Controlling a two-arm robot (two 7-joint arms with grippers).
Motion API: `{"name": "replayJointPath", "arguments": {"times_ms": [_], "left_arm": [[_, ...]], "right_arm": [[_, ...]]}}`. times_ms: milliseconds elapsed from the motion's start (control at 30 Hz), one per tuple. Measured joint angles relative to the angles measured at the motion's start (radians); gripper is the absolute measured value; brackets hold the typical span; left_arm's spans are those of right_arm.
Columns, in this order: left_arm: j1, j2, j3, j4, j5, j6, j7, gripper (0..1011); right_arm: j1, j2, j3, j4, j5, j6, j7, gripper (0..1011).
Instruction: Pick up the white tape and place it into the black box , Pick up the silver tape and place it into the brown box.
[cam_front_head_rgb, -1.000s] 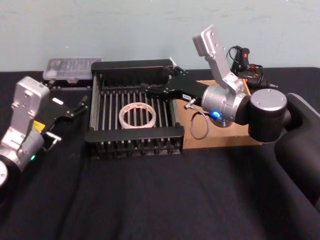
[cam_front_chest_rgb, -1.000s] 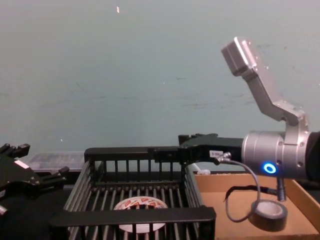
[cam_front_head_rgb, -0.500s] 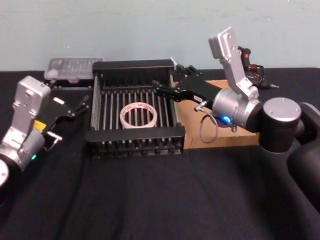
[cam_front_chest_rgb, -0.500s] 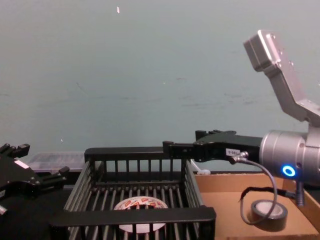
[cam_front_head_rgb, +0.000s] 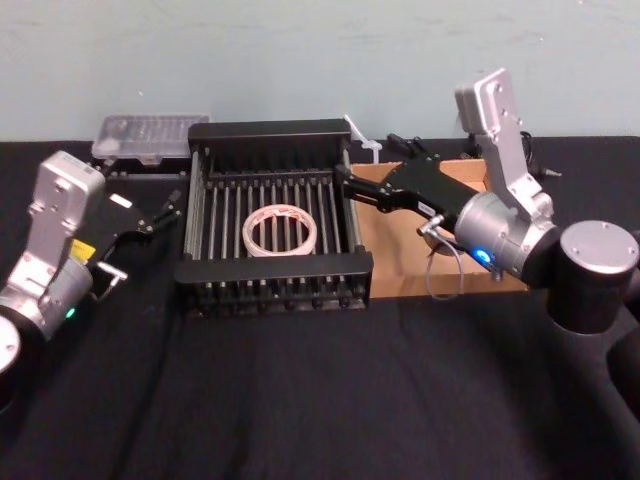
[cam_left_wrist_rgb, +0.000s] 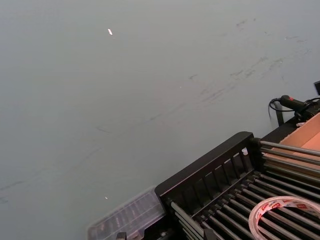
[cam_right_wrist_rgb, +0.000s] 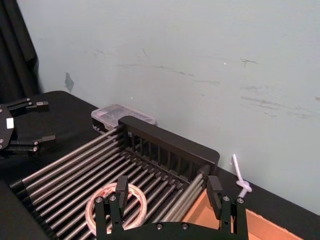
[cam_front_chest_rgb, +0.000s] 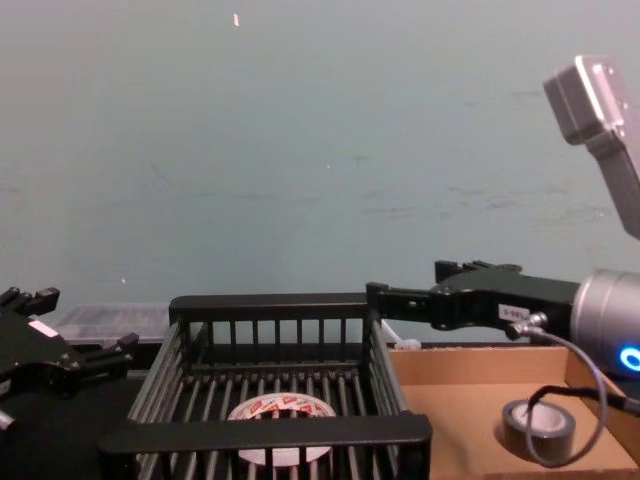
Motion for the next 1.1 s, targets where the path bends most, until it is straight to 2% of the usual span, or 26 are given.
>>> {"name": "replayJointPath", "arguments": {"times_ms": [367,800,1100], "left_arm": [[0.0,0.0,0.0,0.0,0.0,0.0,0.0,1001],[0.0,0.0,0.0,0.0,0.0,0.0,0.0,1001],[0.0,0.0,0.0,0.0,0.0,0.0,0.0,1001]], "right_arm": [[-0.065,0.01,0.033,-0.061,-0.016,-0.01,-0.04,1002],[-0.163,0.002,0.072,-0.117,-0.079,-0.061,-0.111,1002],[-0.229,-0.006,0.097,-0.141,-0.143,-0.125,-0.167,1002]]}}
